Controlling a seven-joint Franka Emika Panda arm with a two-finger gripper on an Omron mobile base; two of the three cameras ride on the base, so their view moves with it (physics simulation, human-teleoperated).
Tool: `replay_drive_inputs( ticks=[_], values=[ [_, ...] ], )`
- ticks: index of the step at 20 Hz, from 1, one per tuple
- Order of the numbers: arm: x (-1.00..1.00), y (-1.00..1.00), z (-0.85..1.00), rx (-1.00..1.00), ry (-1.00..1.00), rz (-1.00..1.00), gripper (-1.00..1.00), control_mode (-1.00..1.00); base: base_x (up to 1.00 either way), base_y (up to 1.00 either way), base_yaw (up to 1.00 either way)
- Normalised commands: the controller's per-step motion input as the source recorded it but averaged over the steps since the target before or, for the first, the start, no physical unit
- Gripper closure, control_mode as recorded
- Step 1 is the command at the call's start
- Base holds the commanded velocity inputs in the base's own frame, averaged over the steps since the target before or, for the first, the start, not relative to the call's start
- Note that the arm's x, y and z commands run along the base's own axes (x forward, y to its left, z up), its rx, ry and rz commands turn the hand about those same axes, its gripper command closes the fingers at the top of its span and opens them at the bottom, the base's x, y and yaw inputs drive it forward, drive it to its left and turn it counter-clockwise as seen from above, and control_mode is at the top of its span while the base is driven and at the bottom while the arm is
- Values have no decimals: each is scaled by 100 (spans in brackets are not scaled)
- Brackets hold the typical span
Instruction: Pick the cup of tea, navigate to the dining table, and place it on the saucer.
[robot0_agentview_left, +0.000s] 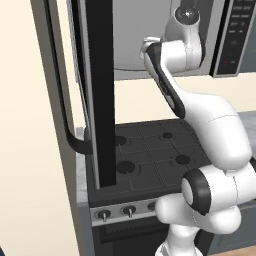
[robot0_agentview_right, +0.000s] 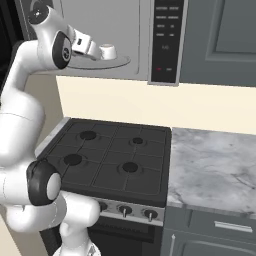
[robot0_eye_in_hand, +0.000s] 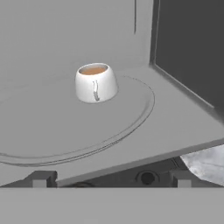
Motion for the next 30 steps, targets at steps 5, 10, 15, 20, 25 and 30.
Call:
replay_drive_inputs(
  ticks=[5, 10, 15, 20, 25, 30],
  values=[
    [67, 0, -1, 3, -1, 12, -100, -100, 0, 0, 0],
    [55, 0, -17, 0, 2, 0, -100, -100, 0, 0, 0],
    [58, 0, -37, 0, 3, 0, -100, -100, 0, 0, 0],
    [22, 0, 0, 0, 0, 0, -100, -100, 0, 0, 0],
    [24, -4, 7, 0, 0, 0, -100, -100, 0, 0, 0],
    [28, 0, 0, 0, 1, 0, -100, -100, 0, 0, 0]
  ],
)
